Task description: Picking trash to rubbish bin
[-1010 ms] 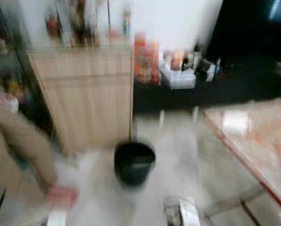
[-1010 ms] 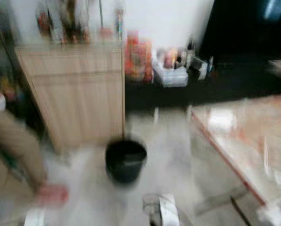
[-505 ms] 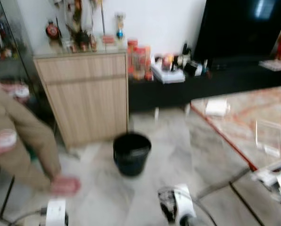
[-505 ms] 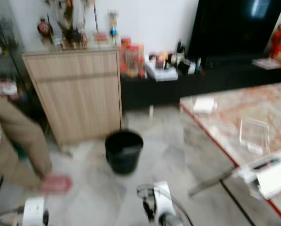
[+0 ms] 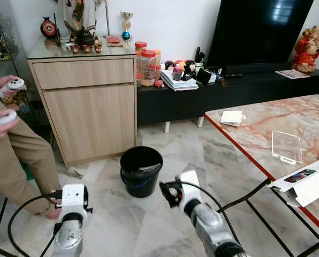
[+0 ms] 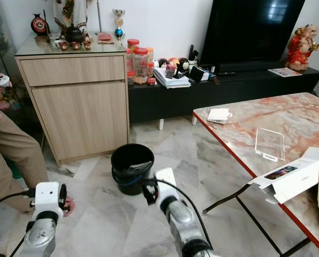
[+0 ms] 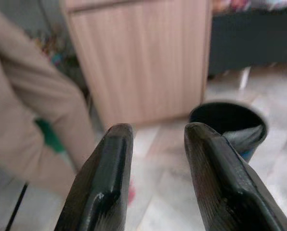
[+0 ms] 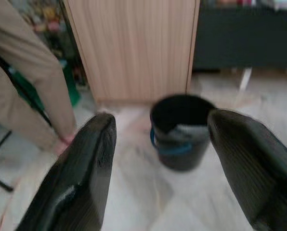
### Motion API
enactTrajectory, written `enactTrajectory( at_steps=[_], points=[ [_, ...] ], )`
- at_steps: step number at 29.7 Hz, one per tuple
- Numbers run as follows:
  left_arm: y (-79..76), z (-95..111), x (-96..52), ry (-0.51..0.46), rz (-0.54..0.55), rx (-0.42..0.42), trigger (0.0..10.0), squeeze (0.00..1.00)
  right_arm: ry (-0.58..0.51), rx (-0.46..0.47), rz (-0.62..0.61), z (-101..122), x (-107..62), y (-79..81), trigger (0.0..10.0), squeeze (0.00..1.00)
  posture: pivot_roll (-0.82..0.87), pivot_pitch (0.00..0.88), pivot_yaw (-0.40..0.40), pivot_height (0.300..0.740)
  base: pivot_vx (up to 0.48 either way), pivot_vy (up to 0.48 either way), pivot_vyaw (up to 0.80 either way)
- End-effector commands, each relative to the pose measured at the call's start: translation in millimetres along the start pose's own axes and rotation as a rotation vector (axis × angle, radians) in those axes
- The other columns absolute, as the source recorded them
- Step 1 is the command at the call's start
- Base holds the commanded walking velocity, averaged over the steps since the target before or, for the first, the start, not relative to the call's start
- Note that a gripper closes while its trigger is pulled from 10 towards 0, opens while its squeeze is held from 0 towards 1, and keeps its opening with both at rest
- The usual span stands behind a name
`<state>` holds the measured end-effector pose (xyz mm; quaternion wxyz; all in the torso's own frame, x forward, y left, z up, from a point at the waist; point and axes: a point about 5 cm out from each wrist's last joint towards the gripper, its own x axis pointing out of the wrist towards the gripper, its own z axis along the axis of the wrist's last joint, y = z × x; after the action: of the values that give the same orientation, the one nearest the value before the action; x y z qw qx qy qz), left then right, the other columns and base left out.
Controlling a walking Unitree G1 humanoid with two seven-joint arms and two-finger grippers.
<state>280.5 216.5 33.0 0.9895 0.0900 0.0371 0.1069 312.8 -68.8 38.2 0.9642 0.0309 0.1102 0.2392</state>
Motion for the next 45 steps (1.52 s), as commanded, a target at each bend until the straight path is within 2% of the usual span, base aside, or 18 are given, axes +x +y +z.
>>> enactTrajectory(
  at_steps=[1, 5, 12, 19, 26, 27, 28, 34, 37, 39, 45],
  points=[
    [-7.6, 17.1, 3.5, -0.095, -0.014, 0.006, 10.0, 0.00, -0.096, -0.002, 0.013, 21.0, 7.0, 0.9, 10.0, 0.00, 0.04, 0.003, -0.069, 0.740, 0.000, 0.000, 0.00],
    [-9.2, 23.2, 3.6, -0.129, -0.005, 0.002, 10.0, 0.00, -0.139, 0.001, 0.023, 30.3, 9.9, 2.7, 10.0, 0.00, 0.04, 0.003, -0.069, 0.740, 0.000, 0.000, 0.00],
    [-7.0, 19.5, 2.1, -0.113, -0.002, 0.016, 10.0, 0.00, -0.122, 0.009, 0.015, 24.8, 8.8, 4.1, 10.0, 0.00, 0.04, 0.000, -0.065, 0.740, 0.000, 0.000, 0.00],
    [2.1, 23.0, 5.1, -0.113, 0.011, 0.023, 10.0, 0.00, -0.125, 0.023, 0.017, 21.2, 7.4, 7.8, 10.0, 0.00, 0.04, 0.000, -0.059, 0.740, 0.000, 0.000, 0.00],
    [-8.9, 20.1, 4.5, -0.085, -0.025, 0.004, 10.0, 0.00, -0.138, 0.040, -0.009, 22.6, 7.5, 6.9, 10.0, 0.00, 0.04, 0.000, -0.055, 0.740, 0.000, 0.000, 0.00],
    [-17.8, 16.2, 2.7, -0.068, -0.063, 0.014, 10.0, 0.00, -0.114, 0.074, -0.077, 17.1, 3.6, -4.9, 10.0, 0.00, 0.03, 0.000, -0.057, 0.740, 0.000, 0.000, 0.00],
    [-17.8, 16.2, 2.7, -0.068, -0.063, 0.014, 10.0, 0.00, -0.114, 0.074, -0.077, 17.1, 3.6, -4.9, 10.0, 0.00, 0.03, 0.000, -0.057, 0.740, 0.000, 0.000, 0.00],
    [-26.6, 16.0, 3.5, -0.060, -0.089, 0.010, 10.0, 0.00, -0.026, 0.085, -0.269, -2.5, -17.6, -46.3, 10.0, 0.00, 0.03, 0.000, -0.057, 0.740, 0.000, 0.000, 0.00],
    [-27.2, 16.4, 3.7, -0.060, -0.092, 0.010, 10.0, 0.00, -0.015, 0.083, -0.294, -4.8, -21.0, -51.8, 10.0, 0.00, 0.03, 0.000, -0.057, 0.740, 0.000, 0.000, 0.00],
    [-25.0, 21.1, 8.5, -0.076, -0.090, 0.012, 10.0, 0.00, -0.030, 0.088, -0.411, -5.4, -38.5, -82.3, 10.0, 0.00, 0.01, 0.000, -0.052, 0.740, 0.000, 0.000, 0.00],
    [-22.1, 26.0, 13.7, -0.088, -0.080, 0.010, 10.0, 0.00, -0.049, 0.095, -0.442, -2.2, -42.3, -90.8, 10.0, 0.00, 0.02, 0.000, -0.051, 0.740, 0.000, 0.000, 0.00]
  ],
)
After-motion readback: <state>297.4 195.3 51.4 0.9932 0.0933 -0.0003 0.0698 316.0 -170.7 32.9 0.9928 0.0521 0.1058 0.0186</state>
